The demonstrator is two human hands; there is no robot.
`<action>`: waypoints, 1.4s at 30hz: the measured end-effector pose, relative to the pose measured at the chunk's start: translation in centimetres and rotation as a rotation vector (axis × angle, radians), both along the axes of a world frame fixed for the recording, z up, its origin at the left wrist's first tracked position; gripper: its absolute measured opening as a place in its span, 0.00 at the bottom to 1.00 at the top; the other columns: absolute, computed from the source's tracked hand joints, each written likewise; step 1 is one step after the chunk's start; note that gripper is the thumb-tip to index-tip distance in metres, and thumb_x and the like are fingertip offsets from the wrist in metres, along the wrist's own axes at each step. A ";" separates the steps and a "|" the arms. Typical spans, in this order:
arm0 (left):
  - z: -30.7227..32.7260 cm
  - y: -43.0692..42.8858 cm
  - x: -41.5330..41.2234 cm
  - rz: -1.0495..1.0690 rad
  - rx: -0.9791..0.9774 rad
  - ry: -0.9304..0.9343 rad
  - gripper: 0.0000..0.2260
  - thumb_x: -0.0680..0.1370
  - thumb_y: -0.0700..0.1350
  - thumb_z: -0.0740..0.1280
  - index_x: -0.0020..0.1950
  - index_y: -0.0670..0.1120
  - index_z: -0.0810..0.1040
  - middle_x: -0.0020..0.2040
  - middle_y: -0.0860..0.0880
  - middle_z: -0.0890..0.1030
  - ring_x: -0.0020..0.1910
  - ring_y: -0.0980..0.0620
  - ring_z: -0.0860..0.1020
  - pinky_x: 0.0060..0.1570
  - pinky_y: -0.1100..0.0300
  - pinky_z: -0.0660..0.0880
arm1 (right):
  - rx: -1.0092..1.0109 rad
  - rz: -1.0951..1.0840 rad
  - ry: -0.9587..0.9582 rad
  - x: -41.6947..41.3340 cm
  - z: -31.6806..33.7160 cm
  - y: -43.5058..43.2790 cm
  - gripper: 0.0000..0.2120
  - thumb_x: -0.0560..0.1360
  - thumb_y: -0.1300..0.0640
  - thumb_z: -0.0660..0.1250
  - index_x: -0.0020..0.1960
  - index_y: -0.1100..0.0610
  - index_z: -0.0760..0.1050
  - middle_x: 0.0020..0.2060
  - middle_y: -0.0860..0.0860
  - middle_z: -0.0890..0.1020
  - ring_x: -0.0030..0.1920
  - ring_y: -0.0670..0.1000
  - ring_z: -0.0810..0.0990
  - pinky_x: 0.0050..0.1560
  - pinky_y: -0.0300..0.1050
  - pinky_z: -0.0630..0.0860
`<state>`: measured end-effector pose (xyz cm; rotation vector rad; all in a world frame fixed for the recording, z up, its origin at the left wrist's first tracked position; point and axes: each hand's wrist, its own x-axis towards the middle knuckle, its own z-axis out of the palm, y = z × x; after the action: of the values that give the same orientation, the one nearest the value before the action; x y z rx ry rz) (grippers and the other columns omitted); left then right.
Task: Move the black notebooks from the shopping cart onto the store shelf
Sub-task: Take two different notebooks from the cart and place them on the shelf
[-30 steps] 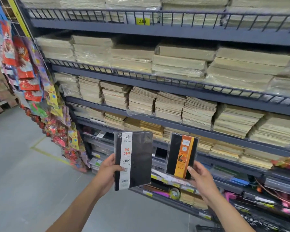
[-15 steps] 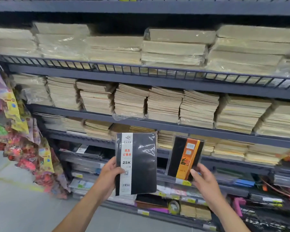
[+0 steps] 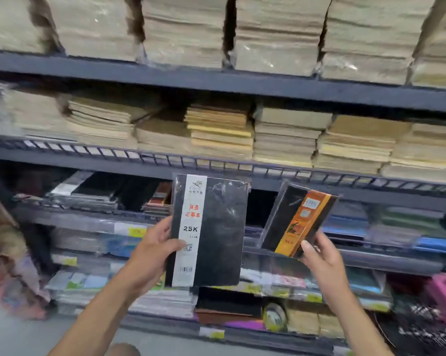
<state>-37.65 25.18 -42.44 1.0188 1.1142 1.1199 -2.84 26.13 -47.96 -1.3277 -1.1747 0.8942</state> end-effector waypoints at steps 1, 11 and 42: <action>-1.1 0.3 0.1 0.003 0.021 0.015 0.23 0.80 0.26 0.60 0.68 0.48 0.76 0.60 0.46 0.85 0.61 0.45 0.83 0.60 0.46 0.81 | 0.021 -0.004 0.003 0.5 -1.7 0.5 0.17 0.82 0.59 0.64 0.71 0.54 0.74 0.64 0.51 0.82 0.63 0.52 0.81 0.64 0.56 0.78; -7.0 0.6 1.9 -0.062 0.138 0.103 0.15 0.82 0.34 0.62 0.66 0.46 0.79 0.58 0.41 0.86 0.54 0.41 0.85 0.54 0.47 0.82 | 0.133 -0.020 0.059 2.8 -9.5 2.5 0.17 0.82 0.58 0.64 0.71 0.53 0.73 0.66 0.51 0.80 0.64 0.52 0.81 0.65 0.57 0.78; -2.7 19.8 9.3 0.092 0.041 0.672 0.15 0.83 0.45 0.66 0.66 0.38 0.78 0.60 0.40 0.82 0.61 0.40 0.80 0.55 0.51 0.77 | 0.089 -0.027 0.041 3.9 -8.4 -1.0 0.14 0.83 0.61 0.63 0.67 0.52 0.76 0.56 0.45 0.85 0.58 0.47 0.84 0.61 0.52 0.80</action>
<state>-28.38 45.03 -45.17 1.4424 1.6837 0.8877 1.10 25.17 -56.32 -1.2447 -1.1494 0.8371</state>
